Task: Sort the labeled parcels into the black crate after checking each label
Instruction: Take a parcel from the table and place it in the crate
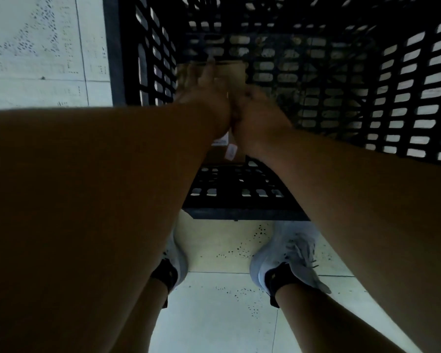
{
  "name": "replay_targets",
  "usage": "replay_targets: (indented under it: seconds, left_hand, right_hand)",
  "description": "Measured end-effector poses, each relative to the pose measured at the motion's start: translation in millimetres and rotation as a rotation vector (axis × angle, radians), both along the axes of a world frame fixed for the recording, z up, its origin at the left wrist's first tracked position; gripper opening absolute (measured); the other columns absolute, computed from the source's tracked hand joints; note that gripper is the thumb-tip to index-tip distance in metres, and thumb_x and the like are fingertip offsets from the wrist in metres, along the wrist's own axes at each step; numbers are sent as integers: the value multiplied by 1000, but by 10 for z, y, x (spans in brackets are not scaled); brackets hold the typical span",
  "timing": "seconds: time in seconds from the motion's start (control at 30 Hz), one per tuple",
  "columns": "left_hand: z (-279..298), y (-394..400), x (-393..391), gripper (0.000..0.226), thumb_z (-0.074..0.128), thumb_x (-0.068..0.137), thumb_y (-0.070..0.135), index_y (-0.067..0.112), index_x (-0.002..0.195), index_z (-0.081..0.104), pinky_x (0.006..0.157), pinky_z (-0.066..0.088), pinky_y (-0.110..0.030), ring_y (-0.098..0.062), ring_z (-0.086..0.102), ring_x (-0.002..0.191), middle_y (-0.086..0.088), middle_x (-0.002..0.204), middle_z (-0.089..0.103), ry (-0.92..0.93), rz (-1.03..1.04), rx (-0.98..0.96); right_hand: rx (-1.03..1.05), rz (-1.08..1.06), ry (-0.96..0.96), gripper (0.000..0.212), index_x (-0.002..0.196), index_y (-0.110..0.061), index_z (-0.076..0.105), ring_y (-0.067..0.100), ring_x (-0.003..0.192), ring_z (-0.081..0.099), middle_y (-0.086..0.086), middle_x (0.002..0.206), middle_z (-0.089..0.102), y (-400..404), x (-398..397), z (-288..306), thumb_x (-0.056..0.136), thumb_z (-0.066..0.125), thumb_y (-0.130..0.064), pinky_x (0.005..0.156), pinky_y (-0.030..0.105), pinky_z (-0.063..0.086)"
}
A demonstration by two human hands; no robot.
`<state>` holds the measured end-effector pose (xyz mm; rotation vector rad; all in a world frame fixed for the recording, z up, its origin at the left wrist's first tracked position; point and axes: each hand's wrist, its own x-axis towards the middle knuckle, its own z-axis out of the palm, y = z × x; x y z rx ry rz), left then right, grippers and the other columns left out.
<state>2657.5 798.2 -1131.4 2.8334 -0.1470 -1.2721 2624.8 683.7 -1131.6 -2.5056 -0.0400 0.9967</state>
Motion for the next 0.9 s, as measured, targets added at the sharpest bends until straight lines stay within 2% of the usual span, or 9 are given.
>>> replay_targets:
  seconds: [0.1,0.17,0.3,0.4,0.53,0.63,0.73,0.83,0.9]
  left_hand:
    - [-140,-41,-26,70,51,96,25,19,157,17,117,17,-59,-40,-6,151,-5,167,-10,-18,2,13]
    - [-167,-65,-76,70,52,96,21,18,157,17,115,23,-60,-40,-4,151,-6,167,-8,-4,-4,35]
    - [-166,-68,-33,73,53,97,24,16,158,13,117,22,-59,-42,-3,150,-8,167,-8,20,-57,63]
    - [-157,-29,41,78,56,98,30,19,159,9,120,13,-57,-42,-3,151,-9,167,-9,119,-121,67]
    - [61,-54,123,64,49,102,29,16,157,19,119,21,-54,-33,15,150,-11,164,17,178,-306,68]
    - [596,-160,152,56,54,96,17,15,150,37,107,42,-49,-35,43,135,-14,151,42,57,-148,-32]
    - [1372,-218,132,56,55,92,17,18,145,40,102,45,-53,-37,48,129,-13,144,47,-34,16,-132]
    - [2377,-333,215,50,57,86,18,18,135,47,95,49,-56,-36,55,118,-13,131,55,-162,48,-241]
    - [3186,-381,118,48,49,83,26,16,130,50,92,51,-55,-36,58,113,-13,126,59,-177,46,-281]
  right_hand:
    - [-26,119,60,94,153,-18,32,34,136,38,9,160,20,37,-102,-138,74,84,-27,110,44,39]
    - [-51,166,87,101,151,-20,36,35,135,38,10,160,16,27,-89,-196,66,89,-25,109,48,40]
    - [-25,163,105,79,149,-16,37,29,128,47,12,158,22,50,-32,-240,81,78,-19,104,44,46]
    - [-16,185,177,52,139,-8,49,27,121,52,16,144,45,6,59,-189,91,67,-18,98,34,46]
    - [-8,118,155,41,139,-10,49,22,112,54,13,136,50,-96,222,159,98,54,-16,85,25,42]
    - [-14,2,47,39,135,-12,51,27,117,53,13,135,48,-234,283,636,96,54,-18,96,35,47]
    - [-48,-112,-54,38,133,-16,50,29,118,52,12,134,47,-324,293,1342,96,57,-19,99,43,47]
    - [-37,-225,-232,24,120,-16,58,28,110,56,11,124,54,-451,394,2287,96,54,-18,93,44,49]
    - [-44,-252,-244,25,119,-14,58,29,114,54,12,124,55,-481,258,2983,95,52,-20,95,44,47]
